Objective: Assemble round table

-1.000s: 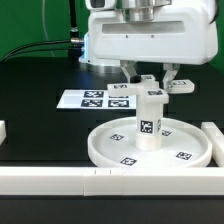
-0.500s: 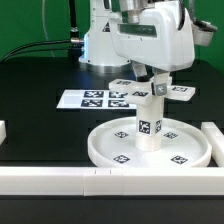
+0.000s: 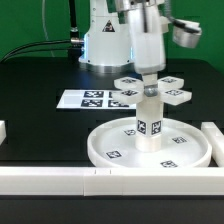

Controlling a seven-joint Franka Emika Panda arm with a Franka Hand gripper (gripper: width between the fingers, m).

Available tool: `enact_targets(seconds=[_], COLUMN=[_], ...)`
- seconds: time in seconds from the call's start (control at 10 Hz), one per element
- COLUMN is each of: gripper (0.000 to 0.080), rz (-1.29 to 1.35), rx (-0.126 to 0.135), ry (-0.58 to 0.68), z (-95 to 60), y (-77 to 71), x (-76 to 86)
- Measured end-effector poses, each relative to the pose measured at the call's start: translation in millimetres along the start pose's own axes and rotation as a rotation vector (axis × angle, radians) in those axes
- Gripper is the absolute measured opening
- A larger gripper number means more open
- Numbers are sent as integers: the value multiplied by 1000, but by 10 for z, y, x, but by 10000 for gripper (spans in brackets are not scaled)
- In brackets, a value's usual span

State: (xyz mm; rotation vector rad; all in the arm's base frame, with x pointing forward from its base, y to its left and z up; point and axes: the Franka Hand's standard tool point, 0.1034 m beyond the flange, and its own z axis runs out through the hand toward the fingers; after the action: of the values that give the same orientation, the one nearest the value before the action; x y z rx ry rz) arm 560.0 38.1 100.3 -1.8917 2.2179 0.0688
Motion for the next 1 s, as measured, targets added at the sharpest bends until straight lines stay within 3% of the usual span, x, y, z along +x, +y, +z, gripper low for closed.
enact_targets(seconds=[0.2, 0.4, 0.5, 0.6, 0.7, 0.8, 0.9, 1.0], gripper=[443, 443, 511, 511, 625, 642, 642, 648], rz=[136, 215, 207, 173, 158, 147, 140, 135], rx=[33, 36, 29, 13, 19, 24, 28, 25], ry=[-3, -9, -15, -30, -47, -61, -68, -65], z=[2, 0, -13, -120, -289, -431, -495, -466], y=[-14, -18, -13, -13, -45, -62, -76, -68], x=[-11, -3, -18, -43, -82, -125, -154, -147])
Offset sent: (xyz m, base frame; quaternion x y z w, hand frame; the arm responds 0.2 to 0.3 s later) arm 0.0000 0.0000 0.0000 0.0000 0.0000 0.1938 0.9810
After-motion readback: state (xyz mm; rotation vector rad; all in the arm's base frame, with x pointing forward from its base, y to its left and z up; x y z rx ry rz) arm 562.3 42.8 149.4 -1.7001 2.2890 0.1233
